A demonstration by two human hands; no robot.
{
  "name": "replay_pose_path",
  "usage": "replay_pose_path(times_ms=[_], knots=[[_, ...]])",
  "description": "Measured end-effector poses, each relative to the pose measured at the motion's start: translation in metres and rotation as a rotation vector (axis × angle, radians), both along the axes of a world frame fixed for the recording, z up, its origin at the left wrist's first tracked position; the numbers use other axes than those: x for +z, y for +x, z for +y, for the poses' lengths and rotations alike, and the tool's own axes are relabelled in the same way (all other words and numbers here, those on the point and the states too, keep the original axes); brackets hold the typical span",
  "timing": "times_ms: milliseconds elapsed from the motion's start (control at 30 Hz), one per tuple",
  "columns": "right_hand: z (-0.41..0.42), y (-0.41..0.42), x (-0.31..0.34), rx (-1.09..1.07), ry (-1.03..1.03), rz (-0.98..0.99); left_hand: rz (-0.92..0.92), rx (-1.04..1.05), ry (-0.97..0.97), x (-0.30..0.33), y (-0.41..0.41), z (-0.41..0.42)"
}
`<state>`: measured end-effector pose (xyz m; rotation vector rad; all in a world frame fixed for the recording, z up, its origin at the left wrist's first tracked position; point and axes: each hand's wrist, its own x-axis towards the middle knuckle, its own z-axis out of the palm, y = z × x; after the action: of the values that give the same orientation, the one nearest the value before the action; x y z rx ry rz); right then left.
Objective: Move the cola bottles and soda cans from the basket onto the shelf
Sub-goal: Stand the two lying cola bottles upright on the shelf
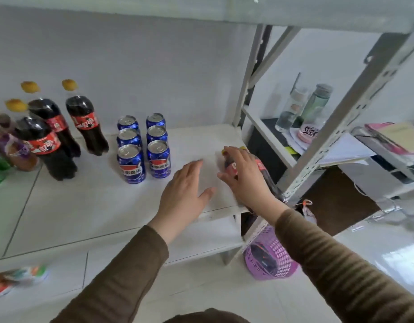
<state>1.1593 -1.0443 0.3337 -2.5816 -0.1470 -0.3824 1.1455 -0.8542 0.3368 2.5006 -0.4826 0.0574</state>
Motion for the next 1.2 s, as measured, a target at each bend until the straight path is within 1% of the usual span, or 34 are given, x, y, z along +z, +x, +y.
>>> replay_pose_path(times_ms=[67,167,367,467,533,633,733,800,900,1033,1100,1200], knots=[[-0.035,0.002,-0.004,-0.031,-0.021,0.03,0.057,-0.003,0.022,-0.007,0.006,-0.033],[-0.075,0.007,-0.011,-0.083,-0.045,0.151,0.143,0.012,0.031,-0.017,0.017,-0.07],[-0.116,0.027,-0.036,-0.169,0.015,0.376,0.377,0.116,-0.068,-0.046,0.049,-0.12],[-0.122,0.038,-0.047,-0.2,0.055,0.483,0.489,0.17,-0.21,-0.078,0.072,-0.137],[-0.123,0.044,-0.053,-0.217,0.132,0.537,0.546,0.236,-0.335,-0.09,0.082,-0.146],[-0.123,0.05,-0.064,-0.222,0.219,0.551,0.591,0.288,-0.457,-0.094,0.089,-0.154],[-0.127,0.056,-0.075,-0.229,0.236,0.556,0.632,0.283,-0.504,-0.086,0.087,-0.154],[-0.126,0.057,-0.075,-0.228,0.283,0.559,0.651,0.281,-0.554,-0.074,0.079,-0.153],[-0.115,0.049,-0.067,-0.179,0.549,0.533,0.653,0.268,-0.648,-0.07,0.069,-0.143],[-0.087,0.032,-0.048,-0.081,0.907,0.543,0.585,0.245,-0.777,-0.065,0.047,-0.1],[-0.065,0.026,-0.037,-0.022,1.047,0.552,0.557,0.254,-0.83,-0.054,0.034,-0.072],[-0.028,0.019,-0.023,0.082,1.208,0.614,0.482,0.284,-0.859,-0.034,0.017,-0.023]])
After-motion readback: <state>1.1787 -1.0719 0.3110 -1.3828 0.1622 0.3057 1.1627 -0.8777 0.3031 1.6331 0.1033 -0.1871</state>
